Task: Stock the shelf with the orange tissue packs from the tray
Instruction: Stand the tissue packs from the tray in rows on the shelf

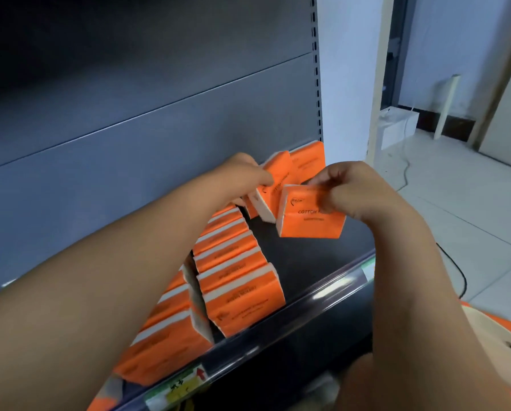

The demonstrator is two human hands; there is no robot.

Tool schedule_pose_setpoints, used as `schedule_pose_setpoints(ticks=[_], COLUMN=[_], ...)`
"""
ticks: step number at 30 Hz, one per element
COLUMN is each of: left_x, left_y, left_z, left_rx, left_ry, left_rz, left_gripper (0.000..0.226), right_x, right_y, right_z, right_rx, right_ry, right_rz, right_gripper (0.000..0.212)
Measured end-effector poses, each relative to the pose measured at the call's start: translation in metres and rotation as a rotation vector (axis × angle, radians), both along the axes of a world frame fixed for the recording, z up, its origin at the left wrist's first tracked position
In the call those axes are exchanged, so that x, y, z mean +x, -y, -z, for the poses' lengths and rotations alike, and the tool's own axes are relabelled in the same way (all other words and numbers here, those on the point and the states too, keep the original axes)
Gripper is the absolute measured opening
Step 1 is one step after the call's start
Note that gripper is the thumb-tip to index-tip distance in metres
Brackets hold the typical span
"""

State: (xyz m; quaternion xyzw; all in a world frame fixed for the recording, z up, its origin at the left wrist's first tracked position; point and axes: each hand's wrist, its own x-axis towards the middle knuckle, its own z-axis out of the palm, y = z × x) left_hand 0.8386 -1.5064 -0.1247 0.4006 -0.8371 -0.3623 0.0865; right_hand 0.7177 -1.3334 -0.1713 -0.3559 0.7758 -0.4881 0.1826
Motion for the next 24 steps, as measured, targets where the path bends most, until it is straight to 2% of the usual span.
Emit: schedule_pose_setpoints(ticks=[2,7,14,24], left_x=[-0.007,-0.022,-0.024,-0.026], left_y=[0.008,0.024,0.038,0.040], left_z=[0.010,0.027,0.042,0.049], left_rx=[-0.102,-0.243,-0.399,-0.599], left_ry=[0.056,0.129,0.178,0.266], left_rz=[0.029,0.075,0.099,0.116], left_gripper=[0.029,0.027,0.041,0.029], right_x=[-0.004,-0.007,-0.020,-0.024], right_y=[0.012,0.035,0.045,0.058], right_z=[0.005,0.013,0.029,0.033], right_rx=[0.025,0.009,0.095,0.116], right_ry=[-0.021,-0.056,-0.109,-0.094], right_rz=[0.006,0.015,0.038,0.036], right_gripper=[0.042,0.043,0.047,0.039])
